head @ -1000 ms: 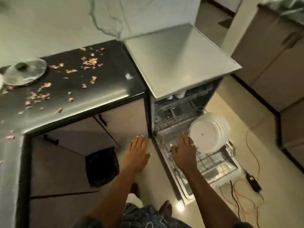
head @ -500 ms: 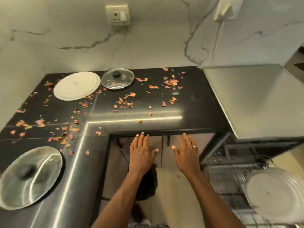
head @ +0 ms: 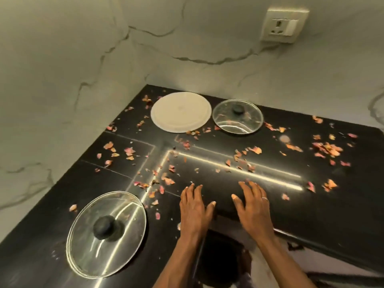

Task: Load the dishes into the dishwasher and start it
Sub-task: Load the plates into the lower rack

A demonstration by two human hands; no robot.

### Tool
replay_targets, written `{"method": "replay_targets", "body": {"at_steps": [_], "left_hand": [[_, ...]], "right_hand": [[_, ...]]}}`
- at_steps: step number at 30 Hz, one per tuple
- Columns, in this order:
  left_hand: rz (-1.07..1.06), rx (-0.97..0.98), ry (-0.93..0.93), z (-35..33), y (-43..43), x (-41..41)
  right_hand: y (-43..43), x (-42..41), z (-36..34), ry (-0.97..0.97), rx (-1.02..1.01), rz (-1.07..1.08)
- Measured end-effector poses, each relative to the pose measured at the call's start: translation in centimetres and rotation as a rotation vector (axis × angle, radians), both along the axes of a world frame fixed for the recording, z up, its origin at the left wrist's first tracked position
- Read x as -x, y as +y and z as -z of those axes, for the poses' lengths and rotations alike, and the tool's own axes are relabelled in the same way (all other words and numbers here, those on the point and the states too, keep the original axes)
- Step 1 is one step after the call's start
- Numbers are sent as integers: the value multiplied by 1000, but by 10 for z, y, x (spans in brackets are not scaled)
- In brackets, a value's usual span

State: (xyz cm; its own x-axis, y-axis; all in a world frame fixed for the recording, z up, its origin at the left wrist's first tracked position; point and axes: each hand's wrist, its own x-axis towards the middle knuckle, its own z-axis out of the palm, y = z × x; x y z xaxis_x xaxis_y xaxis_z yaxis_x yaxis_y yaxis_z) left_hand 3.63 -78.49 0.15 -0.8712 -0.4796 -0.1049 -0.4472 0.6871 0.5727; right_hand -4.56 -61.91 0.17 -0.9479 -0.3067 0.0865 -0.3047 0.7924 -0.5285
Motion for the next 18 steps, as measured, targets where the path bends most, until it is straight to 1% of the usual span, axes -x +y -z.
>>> {"method": "replay_targets", "body": {"at_steps": [5,9,14,18], "left_hand": [[-153,-5,6,-4,-56,36],[-257,-26,18,-12,-91,68],[-269,-37,-10,-24,-135,105],[-281,-32,-97,-38,-180,144]], "right_hand": [[-55,63,-6,-47,-17,-210],[-98,133,-19,-84,-30,-276],[-164,218,-46,-133,-90,-381],[-219,287,-62,-209,-93,-362]]}}
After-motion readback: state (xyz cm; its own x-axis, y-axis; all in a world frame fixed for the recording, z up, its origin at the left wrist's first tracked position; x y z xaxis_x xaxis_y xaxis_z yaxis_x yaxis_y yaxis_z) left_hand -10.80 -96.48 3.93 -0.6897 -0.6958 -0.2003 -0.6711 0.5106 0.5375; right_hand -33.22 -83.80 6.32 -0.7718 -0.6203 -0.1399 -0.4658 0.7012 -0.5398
